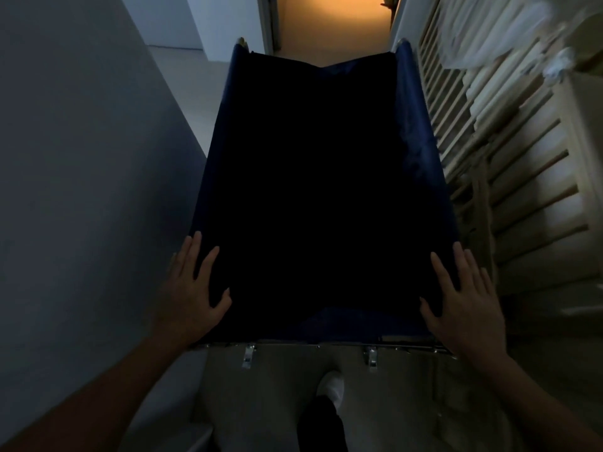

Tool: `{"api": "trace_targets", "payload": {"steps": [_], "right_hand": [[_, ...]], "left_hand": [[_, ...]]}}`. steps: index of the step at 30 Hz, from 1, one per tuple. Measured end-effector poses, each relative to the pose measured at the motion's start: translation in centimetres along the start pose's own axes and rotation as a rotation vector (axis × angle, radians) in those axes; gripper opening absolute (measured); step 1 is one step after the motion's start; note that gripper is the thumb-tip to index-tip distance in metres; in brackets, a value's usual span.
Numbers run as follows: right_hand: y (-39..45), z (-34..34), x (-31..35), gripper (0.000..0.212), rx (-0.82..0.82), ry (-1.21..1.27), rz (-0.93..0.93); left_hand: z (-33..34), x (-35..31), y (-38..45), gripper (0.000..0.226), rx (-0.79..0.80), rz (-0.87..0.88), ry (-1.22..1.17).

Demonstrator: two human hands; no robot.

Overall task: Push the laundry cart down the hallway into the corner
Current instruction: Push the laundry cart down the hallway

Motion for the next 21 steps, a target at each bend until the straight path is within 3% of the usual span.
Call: {"api": "trace_targets", "payload": {"steps": [21], "right_hand": [[21.4, 0.8, -3.2, 0.087, 0.024, -0.003, -0.069]], "left_hand": [[0.9, 0.7, 18.4, 0.078, 0.005, -0.05, 0.057]]}}
Point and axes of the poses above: each hand's wrist, its own y-axis towards the middle knuckle, its own z-axis out of the palm, x = y × z, the point moved 10 cm from there along y, towards the middle knuckle, and after that the axes turned 3 degrees about -z, right-handed, at the moved point
